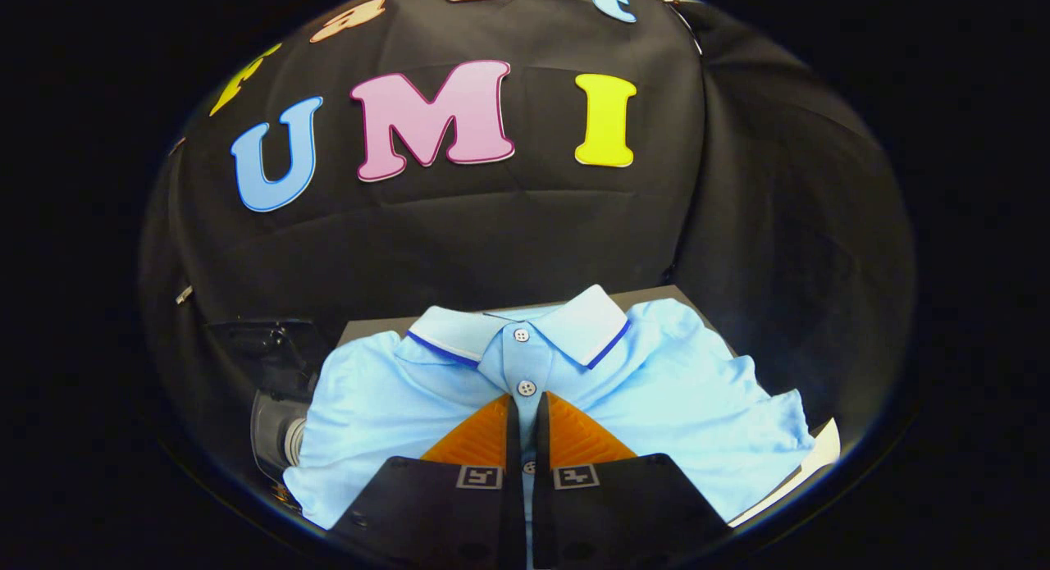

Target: Put the clothes into the washing machine and then close the washing machine lid.

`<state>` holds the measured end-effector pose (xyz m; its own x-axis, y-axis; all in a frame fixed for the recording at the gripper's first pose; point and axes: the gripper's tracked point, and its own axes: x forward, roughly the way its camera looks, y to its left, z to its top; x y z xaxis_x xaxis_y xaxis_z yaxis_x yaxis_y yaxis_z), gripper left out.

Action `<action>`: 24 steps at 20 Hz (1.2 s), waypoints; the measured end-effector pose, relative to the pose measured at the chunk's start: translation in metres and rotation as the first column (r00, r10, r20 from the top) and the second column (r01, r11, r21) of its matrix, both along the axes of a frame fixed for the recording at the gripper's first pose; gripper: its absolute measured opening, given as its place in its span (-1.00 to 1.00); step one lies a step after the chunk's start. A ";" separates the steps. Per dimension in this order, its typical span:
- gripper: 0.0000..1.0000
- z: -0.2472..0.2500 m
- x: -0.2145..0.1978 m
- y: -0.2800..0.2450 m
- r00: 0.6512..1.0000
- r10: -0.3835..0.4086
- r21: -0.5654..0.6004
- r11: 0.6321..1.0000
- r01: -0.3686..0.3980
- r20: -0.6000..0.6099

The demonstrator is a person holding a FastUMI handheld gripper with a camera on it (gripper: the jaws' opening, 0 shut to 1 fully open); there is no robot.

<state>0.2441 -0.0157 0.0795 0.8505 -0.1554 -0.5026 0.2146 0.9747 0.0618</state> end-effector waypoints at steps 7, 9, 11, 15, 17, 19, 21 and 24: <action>-0.84 0.060 -0.009 0.045 0.989 0.020 0.014 1.000 -0.023 0.148; -0.84 0.079 -0.012 0.067 0.980 0.034 0.037 0.998 -0.042 0.194; -0.84 0.094 -0.015 0.090 0.972 0.048 0.047 0.997 -0.060 0.228; -0.84 0.118 -0.024 0.138 0.958 0.088 0.020 0.995 -0.097 0.272; -0.85 0.122 -0.027 0.165 0.954 0.114 0.007 0.993 -0.121 0.278; -0.84 0.125 -0.031 0.196 0.948 0.140 0.005 0.989 -0.148 0.287; -0.85 0.128 -0.035 0.226 0.943 0.160 -0.004 0.986 -0.166 0.293; -0.84 0.134 -0.040 0.273 0.929 0.197 0.000 0.978 -0.207 0.314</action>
<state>0.2038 0.2571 0.2137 0.9766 0.0483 -0.2098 -0.0219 0.9917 0.1266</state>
